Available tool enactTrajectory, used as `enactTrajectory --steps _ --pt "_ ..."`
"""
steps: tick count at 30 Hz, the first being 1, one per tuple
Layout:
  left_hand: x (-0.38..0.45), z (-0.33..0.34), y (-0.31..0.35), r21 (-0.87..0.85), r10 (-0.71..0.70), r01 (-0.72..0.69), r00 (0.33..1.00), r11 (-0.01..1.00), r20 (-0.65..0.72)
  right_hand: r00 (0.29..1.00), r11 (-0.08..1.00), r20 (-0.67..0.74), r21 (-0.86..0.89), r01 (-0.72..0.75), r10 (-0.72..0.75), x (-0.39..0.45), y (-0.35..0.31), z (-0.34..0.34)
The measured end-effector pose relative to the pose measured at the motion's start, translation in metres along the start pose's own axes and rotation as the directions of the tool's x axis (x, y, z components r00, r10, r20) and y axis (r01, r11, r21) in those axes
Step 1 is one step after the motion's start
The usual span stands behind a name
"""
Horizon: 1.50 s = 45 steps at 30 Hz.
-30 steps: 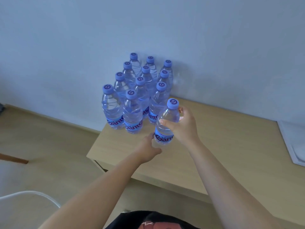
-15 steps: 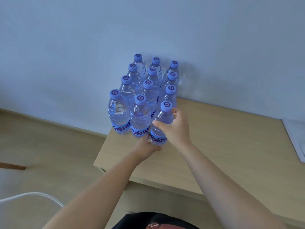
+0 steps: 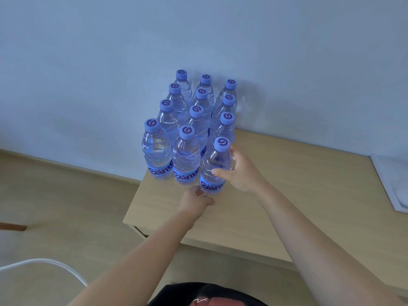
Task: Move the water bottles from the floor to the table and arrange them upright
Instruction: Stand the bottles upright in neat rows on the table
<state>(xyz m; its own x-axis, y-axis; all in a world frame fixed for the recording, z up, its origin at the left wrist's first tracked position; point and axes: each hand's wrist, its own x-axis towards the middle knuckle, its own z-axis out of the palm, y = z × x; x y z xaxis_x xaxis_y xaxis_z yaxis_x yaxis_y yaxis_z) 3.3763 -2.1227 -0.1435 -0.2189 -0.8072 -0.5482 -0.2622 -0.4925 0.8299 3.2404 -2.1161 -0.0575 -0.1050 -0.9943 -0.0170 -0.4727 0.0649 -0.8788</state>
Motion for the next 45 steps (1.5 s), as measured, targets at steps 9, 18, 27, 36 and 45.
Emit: enactTrajectory --steps 9,18,27,36,45 --pt "-0.006 0.001 0.014 -0.512 -0.157 0.177 0.984 0.841 0.081 0.991 0.998 -0.128 -0.055 0.034 -0.041 0.001 0.003 0.007" --pt "-0.006 0.000 0.018 -0.587 -0.197 0.216 0.976 0.780 0.096 0.990 0.996 -0.131 -0.082 0.046 -0.057 0.005 0.004 0.007" --pt "-0.007 -0.014 0.013 -0.263 -0.101 0.134 0.985 0.955 0.138 0.994 0.999 -0.113 -0.052 0.003 -0.009 0.005 0.011 0.011" --pt "-0.027 -0.048 0.014 -0.150 0.027 -0.016 0.997 0.989 0.072 0.991 0.999 -0.125 -0.012 -0.048 0.047 0.003 0.009 0.013" --pt "-0.059 -0.069 0.040 -0.125 0.240 -0.249 0.967 0.960 -0.080 0.965 0.996 -0.253 -0.068 0.060 -0.076 -0.015 -0.029 0.008"
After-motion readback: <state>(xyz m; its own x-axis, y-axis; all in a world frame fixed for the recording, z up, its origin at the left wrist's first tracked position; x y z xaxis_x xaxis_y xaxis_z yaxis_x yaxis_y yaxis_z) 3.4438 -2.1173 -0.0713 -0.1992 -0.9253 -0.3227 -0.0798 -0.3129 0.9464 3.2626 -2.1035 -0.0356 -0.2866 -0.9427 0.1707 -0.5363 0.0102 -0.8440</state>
